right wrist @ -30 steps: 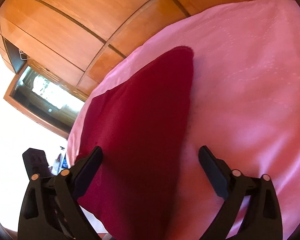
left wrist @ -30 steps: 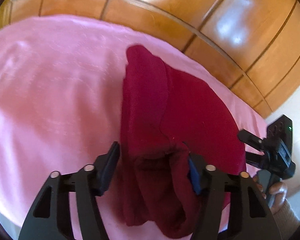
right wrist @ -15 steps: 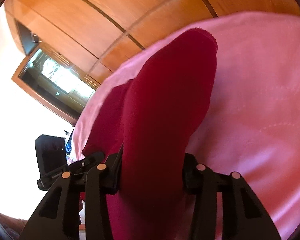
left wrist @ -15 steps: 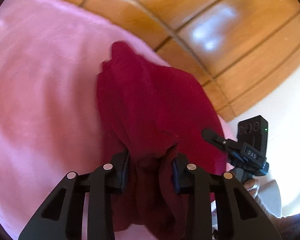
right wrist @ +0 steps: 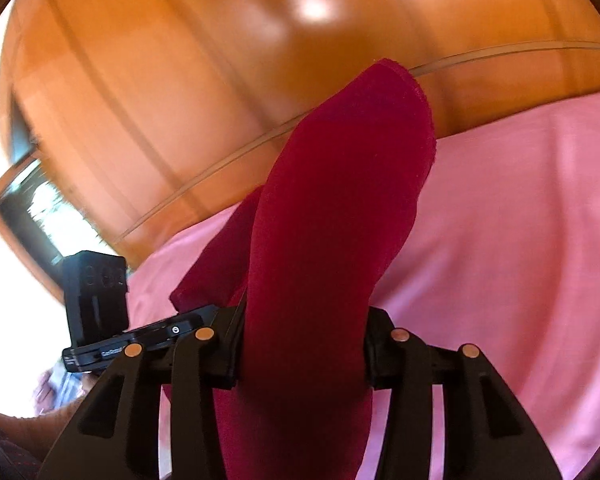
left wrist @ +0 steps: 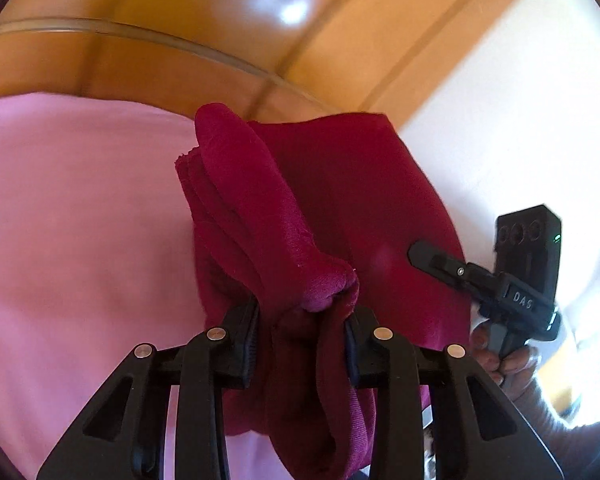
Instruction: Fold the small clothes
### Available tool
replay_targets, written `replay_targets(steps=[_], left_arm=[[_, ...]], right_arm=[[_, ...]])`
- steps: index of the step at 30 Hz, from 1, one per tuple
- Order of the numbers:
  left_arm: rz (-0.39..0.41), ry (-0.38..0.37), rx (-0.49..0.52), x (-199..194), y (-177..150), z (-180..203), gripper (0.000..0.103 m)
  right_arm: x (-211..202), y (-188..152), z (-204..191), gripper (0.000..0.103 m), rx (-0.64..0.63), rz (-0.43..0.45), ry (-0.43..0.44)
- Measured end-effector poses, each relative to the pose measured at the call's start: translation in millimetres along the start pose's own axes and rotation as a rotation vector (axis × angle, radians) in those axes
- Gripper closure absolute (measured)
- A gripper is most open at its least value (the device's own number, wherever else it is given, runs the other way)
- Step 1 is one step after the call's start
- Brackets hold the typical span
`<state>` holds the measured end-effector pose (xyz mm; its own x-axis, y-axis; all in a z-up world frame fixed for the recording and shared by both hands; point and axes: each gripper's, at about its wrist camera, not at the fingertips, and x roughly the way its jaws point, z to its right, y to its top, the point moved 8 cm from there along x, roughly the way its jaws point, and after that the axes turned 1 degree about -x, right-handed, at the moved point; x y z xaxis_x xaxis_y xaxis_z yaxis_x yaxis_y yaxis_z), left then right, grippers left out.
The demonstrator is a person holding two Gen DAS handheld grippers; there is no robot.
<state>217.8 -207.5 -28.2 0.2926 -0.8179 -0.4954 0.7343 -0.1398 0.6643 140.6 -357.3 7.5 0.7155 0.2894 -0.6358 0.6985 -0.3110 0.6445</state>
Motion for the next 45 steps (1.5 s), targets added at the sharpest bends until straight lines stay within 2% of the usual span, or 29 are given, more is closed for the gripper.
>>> replay_targets(steps=[2, 4, 6, 7, 10, 11, 12, 14, 16, 18, 19, 21, 23, 24, 26, 28, 31, 33, 37, 39, 45], left_arm=[[-0.067, 0.020, 0.026, 42.6, 2.5, 9.2, 0.071], [-0.146, 0.084, 0.040, 84.7, -2.0, 7.9, 0.071], [-0.239, 0.148, 0.059, 118.1, -17.1, 1.1, 0.068], [-0.242, 0.164, 0.069, 124.9, -21.0, -0.3, 0.067], [-0.218, 0.172, 0.073, 120.4, -21.6, 4.5, 0.063], [-0.207, 0.190, 0.083, 115.8, -22.2, 6.7, 0.060], [-0.194, 0.215, 0.094, 111.8, -22.7, 7.7, 0.055], [-0.149, 0.249, 0.100, 98.3, -20.1, 6.9, 0.054], [-0.109, 0.271, 0.080, 83.8, -8.1, -1.3, 0.054], [-0.075, 0.288, 0.072, 78.9, -8.6, 0.5, 0.054], [-0.061, 0.294, 0.065, 73.2, -10.0, 1.9, 0.054], [-0.051, 0.316, 0.060, 71.9, -10.6, 0.6, 0.054], [-0.082, 0.361, 0.058, 77.8, -18.8, -5.7, 0.050], [-0.092, 0.356, 0.042, 82.6, -22.9, -8.9, 0.048], [-0.101, 0.374, 0.010, 88.7, -25.7, -17.7, 0.041], [-0.092, 0.393, 0.040, 90.9, -26.5, -17.1, 0.040], [-0.078, 0.410, 0.052, 83.5, -27.2, -13.2, 0.040], [-0.055, 0.435, 0.068, 75.1, -26.1, -7.2, 0.040], [-0.002, 0.479, 0.105, 57.6, -26.1, 5.8, 0.035], [0.023, 0.494, 0.116, 48.6, -26.3, 10.2, 0.027], [0.087, 0.536, 0.123, 25.2, -25.6, 17.3, 0.022]], right_arm=[[0.1, -2.4, 32.3, 0.060, 0.028, -0.004, -0.059], [7.8, -11.4, 70.2, 0.058, 0.070, -0.026, -0.144], [22.9, -32.8, 107.6, 0.052, 0.146, -0.083, -0.215], [27.5, -41.9, 115.8, 0.048, 0.169, -0.100, -0.225], [19.3, -56.5, 125.8, 0.029, 0.245, -0.046, -0.200], [14.6, -56.7, 124.9, 0.025, 0.255, -0.035, -0.201], [6.9, -54.8, 123.3, 0.025, 0.249, -0.015, -0.223], [-12.3, -43.9, 123.8, 0.025, 0.205, 0.024, -0.286], [-26.1, -34.1, 113.0, 0.026, 0.170, 0.064, -0.304], [-35.9, -26.6, 91.5, 0.031, 0.112, 0.095, -0.303], [-35.9, -24.2, 87.7, 0.038, 0.082, 0.098, -0.304], [-26.3, -23.4, 65.1, 0.045, 0.037, 0.088, -0.299], [-10.8, -21.3, 58.0, 0.050, 0.008, 0.037, -0.299], [3.8, -30.1, 56.5, 0.051, 0.004, -0.014, -0.315], [29.3, -47.5, 69.1, 0.050, -0.001, -0.082, -0.374], [37.5, -57.4, 75.4, 0.049, 0.008, -0.068, -0.422], [33.2, -50.5, 68.1, 0.042, 0.034, -0.035, -0.398], [25.0, -51.5, 66.8, 0.041, 0.032, -0.024, -0.395], [6.9, -48.5, 37.4, 0.030, 0.026, 0.023, -0.397], [2.0, -48.6, 32.1, 0.026, 0.024, 0.043, -0.412], [-5.2, -66.1, 18.1, 0.025, -0.008, 0.022, -0.502]])
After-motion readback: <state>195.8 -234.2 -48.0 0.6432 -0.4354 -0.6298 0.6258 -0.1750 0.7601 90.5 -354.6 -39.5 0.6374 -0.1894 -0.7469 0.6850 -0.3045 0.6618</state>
